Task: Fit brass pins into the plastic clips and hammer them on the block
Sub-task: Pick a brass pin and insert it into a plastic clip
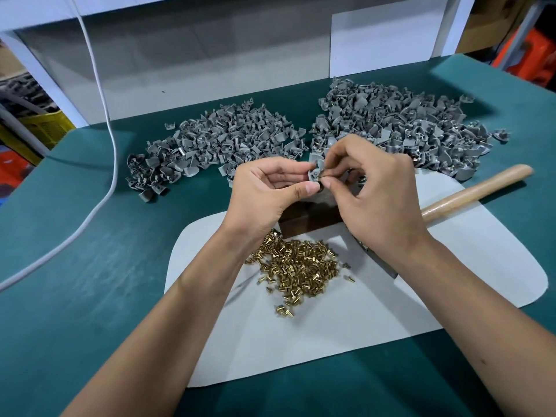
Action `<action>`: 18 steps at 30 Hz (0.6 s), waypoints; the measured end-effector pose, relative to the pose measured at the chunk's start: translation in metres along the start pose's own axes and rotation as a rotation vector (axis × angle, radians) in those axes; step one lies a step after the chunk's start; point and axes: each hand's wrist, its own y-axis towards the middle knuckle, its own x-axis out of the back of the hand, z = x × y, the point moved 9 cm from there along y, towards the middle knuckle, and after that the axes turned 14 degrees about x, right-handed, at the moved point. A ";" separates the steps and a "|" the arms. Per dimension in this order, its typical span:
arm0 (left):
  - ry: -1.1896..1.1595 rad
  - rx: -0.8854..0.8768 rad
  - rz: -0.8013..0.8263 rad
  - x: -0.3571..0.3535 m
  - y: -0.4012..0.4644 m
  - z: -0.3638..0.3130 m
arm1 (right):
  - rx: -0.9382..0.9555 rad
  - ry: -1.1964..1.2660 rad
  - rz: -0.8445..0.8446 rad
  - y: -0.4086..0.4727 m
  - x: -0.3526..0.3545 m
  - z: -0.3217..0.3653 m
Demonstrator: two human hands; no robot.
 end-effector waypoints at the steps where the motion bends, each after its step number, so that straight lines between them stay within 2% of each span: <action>1: 0.000 0.004 -0.002 0.000 0.000 0.000 | 0.006 -0.009 -0.006 0.000 0.000 0.001; 11: 0.007 0.009 -0.006 -0.002 -0.002 0.000 | 0.047 -0.048 -0.006 -0.003 -0.002 0.004; 18: -0.007 0.008 -0.011 0.002 -0.001 0.001 | -0.006 -0.038 -0.060 -0.005 0.002 -0.003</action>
